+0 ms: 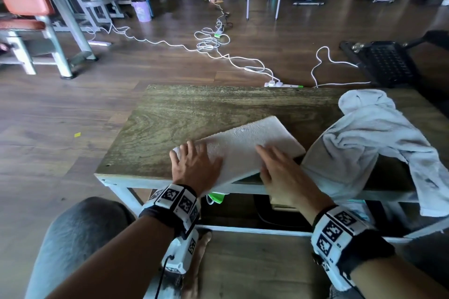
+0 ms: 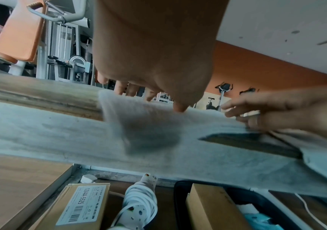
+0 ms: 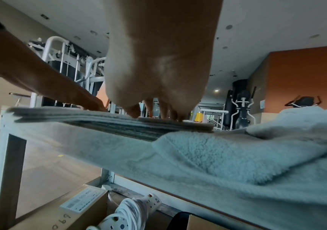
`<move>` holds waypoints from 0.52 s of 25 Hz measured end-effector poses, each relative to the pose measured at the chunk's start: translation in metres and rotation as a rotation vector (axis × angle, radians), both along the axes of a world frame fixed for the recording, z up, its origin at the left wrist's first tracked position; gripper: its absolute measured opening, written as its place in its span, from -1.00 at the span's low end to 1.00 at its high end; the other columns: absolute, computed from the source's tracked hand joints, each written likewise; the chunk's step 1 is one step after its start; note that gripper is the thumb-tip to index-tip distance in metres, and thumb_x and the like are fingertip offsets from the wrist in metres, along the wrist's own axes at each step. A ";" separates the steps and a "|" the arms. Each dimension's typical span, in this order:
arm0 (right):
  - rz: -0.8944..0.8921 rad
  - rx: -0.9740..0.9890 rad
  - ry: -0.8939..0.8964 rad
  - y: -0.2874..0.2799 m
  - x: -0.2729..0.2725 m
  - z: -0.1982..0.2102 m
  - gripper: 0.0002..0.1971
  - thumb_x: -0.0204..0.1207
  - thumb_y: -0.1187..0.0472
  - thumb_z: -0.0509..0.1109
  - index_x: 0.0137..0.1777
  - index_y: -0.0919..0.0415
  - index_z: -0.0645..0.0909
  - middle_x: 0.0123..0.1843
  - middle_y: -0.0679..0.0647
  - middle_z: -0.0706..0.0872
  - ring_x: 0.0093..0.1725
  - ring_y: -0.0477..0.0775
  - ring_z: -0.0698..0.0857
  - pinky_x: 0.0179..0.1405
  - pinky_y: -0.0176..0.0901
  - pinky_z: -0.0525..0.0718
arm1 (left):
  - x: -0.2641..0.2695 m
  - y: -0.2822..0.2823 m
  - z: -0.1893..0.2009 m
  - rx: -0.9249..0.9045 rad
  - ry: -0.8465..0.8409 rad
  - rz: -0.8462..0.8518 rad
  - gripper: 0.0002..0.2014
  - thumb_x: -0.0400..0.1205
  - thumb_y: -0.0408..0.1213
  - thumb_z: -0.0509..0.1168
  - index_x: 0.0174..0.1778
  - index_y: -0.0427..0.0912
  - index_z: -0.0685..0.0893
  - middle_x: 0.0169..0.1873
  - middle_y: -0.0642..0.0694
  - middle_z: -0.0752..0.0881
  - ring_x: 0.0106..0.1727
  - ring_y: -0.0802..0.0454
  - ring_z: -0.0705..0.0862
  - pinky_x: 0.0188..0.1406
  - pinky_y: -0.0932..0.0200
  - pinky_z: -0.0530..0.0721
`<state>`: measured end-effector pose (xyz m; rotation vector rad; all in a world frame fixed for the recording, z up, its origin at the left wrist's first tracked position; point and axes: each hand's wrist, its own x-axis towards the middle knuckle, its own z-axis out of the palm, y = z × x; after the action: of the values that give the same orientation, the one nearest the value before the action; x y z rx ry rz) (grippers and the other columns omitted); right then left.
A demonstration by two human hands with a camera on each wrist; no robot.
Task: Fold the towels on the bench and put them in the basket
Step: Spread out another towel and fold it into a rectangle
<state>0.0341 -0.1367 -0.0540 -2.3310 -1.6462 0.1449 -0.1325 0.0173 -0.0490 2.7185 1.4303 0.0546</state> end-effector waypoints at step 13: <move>0.121 -0.061 -0.136 -0.041 -0.021 -0.017 -0.03 0.37 0.07 0.52 0.72 -0.06 0.06 0.73 0.07 0.10 0.70 0.19 0.10 0.66 0.33 0.16 | -0.005 -0.030 0.034 -0.470 -0.438 0.006 -0.68 0.68 -0.18 0.20 0.35 -0.02 0.39 -0.15 -0.17 0.65 -0.30 -0.10 0.63 -0.37 0.17 0.54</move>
<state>0.0130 -0.1777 -0.0707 -2.3320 -1.8733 0.0634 -0.1374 -0.0126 -0.0145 2.1521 1.1491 0.2603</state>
